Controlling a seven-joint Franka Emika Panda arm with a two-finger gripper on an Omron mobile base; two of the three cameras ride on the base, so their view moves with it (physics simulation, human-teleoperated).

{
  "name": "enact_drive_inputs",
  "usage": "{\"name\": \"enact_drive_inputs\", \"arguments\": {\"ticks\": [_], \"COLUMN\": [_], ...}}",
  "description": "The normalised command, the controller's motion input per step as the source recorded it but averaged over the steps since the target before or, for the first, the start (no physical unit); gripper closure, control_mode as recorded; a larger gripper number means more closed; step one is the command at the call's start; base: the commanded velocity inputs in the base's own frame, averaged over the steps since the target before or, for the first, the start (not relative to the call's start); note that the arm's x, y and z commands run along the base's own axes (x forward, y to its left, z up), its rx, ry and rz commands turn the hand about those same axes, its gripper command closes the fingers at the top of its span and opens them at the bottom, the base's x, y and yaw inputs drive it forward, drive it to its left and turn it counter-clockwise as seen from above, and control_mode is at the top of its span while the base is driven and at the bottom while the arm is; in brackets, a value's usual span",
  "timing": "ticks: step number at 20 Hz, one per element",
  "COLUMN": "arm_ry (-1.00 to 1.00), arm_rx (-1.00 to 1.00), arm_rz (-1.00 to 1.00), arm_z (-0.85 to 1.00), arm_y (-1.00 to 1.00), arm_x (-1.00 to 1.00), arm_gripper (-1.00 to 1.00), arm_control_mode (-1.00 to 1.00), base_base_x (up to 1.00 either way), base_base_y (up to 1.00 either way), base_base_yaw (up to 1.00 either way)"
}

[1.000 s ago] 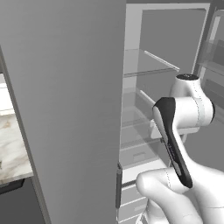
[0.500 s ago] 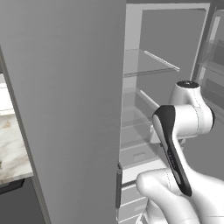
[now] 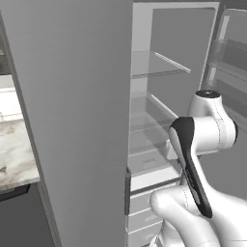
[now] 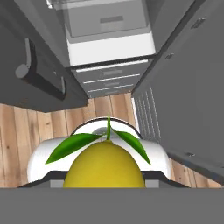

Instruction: Retrieve a lemon from the fridge and place it on the cutting board with the fish.

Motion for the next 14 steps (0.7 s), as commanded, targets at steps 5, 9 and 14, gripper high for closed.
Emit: {"name": "enact_drive_inputs", "arguments": {"ticks": [5,9,14], "arm_ry": [0.0,0.0,0.0], "arm_rx": [0.0,0.0,0.0], "arm_rz": [0.0,0.0,0.0], "arm_z": [0.0,0.0,0.0], "arm_y": [0.0,0.0,0.0], "arm_x": [0.0,0.0,0.0], "arm_gripper": [1.0,1.0,1.0], "arm_control_mode": [1.0,1.0,1.0], "base_base_x": [-0.49,-0.26,-0.04], "base_base_y": [0.59,0.85,1.0], "base_base_yaw": [0.08,0.27,0.48]}}
